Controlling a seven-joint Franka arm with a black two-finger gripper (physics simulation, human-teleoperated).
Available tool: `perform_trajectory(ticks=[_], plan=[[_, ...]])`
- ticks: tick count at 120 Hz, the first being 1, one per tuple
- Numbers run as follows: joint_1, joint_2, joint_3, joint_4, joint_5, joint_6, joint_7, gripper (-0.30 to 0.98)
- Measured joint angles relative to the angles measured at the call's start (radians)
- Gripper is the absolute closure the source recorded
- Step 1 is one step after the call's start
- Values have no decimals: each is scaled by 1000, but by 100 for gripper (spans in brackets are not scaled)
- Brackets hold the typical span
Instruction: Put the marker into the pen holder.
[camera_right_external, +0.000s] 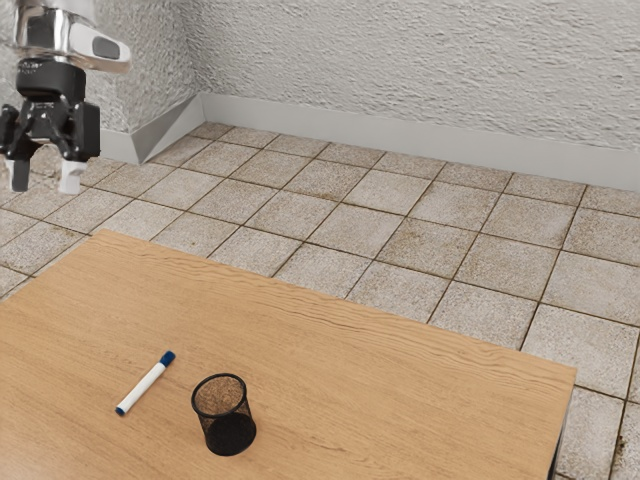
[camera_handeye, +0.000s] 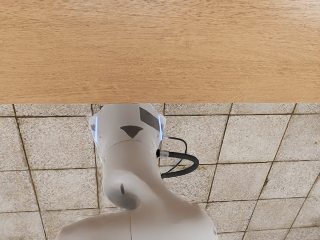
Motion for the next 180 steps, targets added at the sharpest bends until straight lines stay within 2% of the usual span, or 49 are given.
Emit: perform_trajectory(ticks=[13,29,51,68,79,85,112,124,139,161,180], plan=[[64,6,-5,-40,-10,206,12,0],[96,16,-60,-72,20,376,26,0],[21,0,-66,-143,30,497,42,0],[15,120,-67,-173,35,563,48,0],[54,176,-66,-189,38,605,52,0],[85,147,-65,-270,40,637,54,0],[220,-155,-60,-837,42,888,59,0],[246,-208,-60,-1012,41,1025,60,0],[264,-205,-58,-1114,41,1178,62,0],[253,-110,-59,-1131,50,1394,67,1],[207,-63,-60,-1132,76,1507,71,20]])
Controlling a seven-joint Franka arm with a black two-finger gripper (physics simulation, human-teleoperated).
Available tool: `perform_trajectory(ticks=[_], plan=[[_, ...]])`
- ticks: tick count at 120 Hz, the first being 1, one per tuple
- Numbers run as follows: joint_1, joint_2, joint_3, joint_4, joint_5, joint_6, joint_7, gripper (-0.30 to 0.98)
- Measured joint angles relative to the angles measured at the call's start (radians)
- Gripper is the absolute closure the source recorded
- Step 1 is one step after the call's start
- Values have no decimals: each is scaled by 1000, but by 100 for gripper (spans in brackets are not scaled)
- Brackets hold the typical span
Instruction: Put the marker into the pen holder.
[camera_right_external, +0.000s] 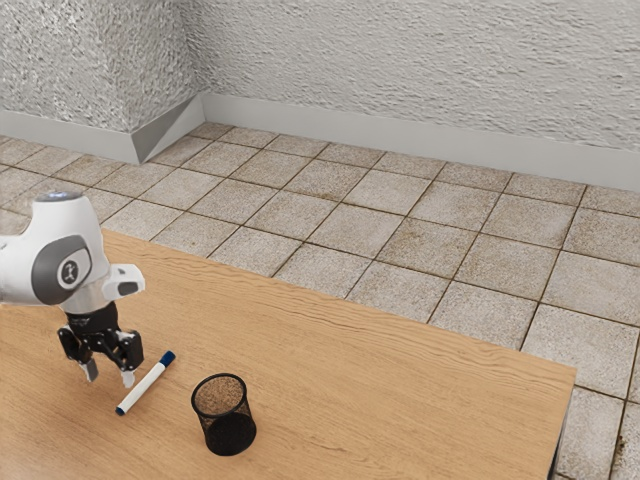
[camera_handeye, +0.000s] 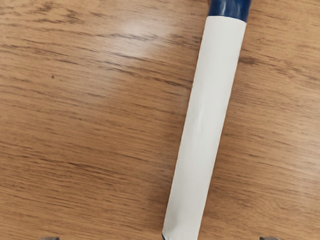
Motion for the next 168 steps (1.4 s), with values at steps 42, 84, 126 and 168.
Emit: perform_trajectory(ticks=[42,84,126,168], plan=[[-6,105,-1,-1,8,107,4,34],[8,119,-2,-10,10,123,7,50],[11,120,0,-12,17,116,3,69],[8,60,-23,29,27,44,-15,73]])
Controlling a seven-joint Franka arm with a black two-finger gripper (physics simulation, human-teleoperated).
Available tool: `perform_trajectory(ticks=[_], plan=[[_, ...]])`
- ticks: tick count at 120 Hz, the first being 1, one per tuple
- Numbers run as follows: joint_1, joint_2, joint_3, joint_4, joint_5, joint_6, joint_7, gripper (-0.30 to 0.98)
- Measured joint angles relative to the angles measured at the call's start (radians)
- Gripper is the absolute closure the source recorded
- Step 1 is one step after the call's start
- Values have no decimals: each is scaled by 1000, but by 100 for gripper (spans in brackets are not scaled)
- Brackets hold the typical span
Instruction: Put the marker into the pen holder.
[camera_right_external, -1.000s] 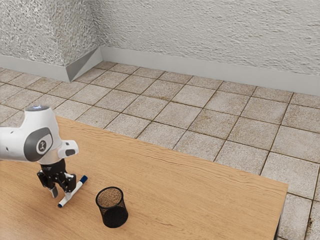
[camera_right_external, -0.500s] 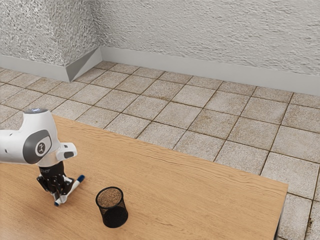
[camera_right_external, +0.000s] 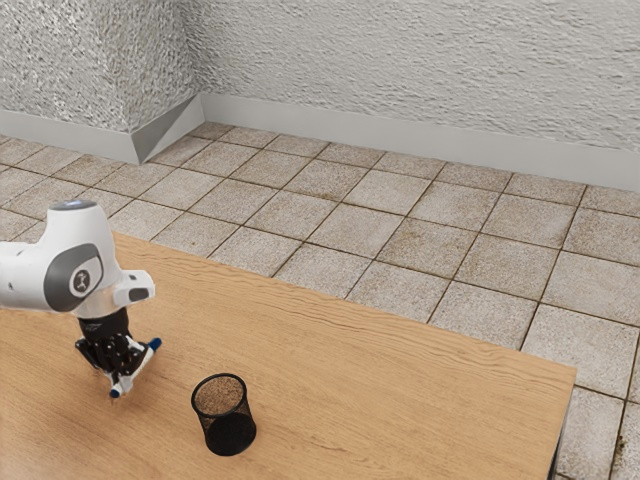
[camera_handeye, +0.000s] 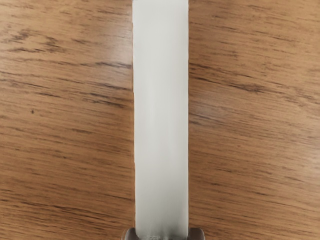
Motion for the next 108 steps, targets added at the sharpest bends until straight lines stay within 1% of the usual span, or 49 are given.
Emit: perform_trajectory(ticks=[7,17,32,37,43,54,67,85,94,105,108], plan=[[-40,-50,-56,47,19,-53,-8,73],[-110,-149,-200,96,38,-141,-23,74],[-114,-279,-344,165,43,-275,-50,75],[-115,-309,-385,170,27,-321,-59,75],[-114,-347,-411,156,-1,-377,-69,74],[-112,-385,-431,108,-45,-457,-83,74],[-111,-385,-435,82,-76,-512,-97,74],[-111,-356,-435,84,-91,-551,-112,74],[-111,-299,-433,107,-91,-555,-118,74],[-89,-160,-429,197,-65,-557,-124,73],[-82,-123,-427,219,-56,-557,-125,70]])
